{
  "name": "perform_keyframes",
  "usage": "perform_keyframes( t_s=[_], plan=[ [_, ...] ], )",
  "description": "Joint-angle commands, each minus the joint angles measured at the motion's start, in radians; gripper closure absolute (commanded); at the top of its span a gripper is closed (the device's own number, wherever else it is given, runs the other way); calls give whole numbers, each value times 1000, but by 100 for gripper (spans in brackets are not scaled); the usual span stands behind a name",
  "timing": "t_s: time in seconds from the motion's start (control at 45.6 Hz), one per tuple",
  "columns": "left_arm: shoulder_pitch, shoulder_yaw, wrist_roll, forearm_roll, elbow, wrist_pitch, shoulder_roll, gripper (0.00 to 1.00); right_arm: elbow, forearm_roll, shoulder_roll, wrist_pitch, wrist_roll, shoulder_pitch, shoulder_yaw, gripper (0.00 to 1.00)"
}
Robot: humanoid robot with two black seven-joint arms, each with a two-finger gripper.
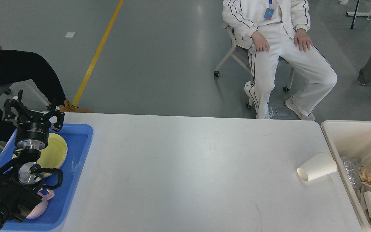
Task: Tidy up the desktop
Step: 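Grasp the brown paper ball with the right gripper and lift it, then carry the brown paper ball over the bin and release it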
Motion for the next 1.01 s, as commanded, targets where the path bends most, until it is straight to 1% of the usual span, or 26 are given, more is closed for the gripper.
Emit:
perform_keyframes(
  t_s=[0.0, 0.153, 0.285, 0.394, 0.548, 0.657, 0.767, 0.833, 0.986],
  plan=[
    [0, 0, 0, 0, 0, 0, 0, 4, 1, -5, -34, 142, -3, 137, 0, 100],
    [0, 0, 0, 0, 0, 0, 0, 4, 1, -6, -19, 306, -3, 270, 1, 100],
    [0, 0, 0, 0, 0, 0, 0, 4, 1, -5, 47, 406, -3, 365, 4, 100],
    [0, 0, 0, 1, 0, 0, 0, 4, 1, 0, 115, 446, -3, 430, 11, 100],
    [0, 0, 0, 1, 0, 0, 0, 4, 14, 12, 223, 457, -1, 507, 14, 100],
    [0, 0, 0, 1, 0, 0, 0, 4, 2, 14, 300, 441, -1, 534, 11, 100],
    [0, 0, 0, 0, 0, 0, 0, 4, -29, 12, 323, 406, -1, 521, 9, 100],
    [0, 0, 0, 1, 0, 0, 0, 4, -76, 12, 323, 336, -1, 488, -3, 100],
    [0, 0, 0, 1, 0, 0, 0, 4, -185, 12, 319, 133, -3, 309, -5, 100]
  ],
)
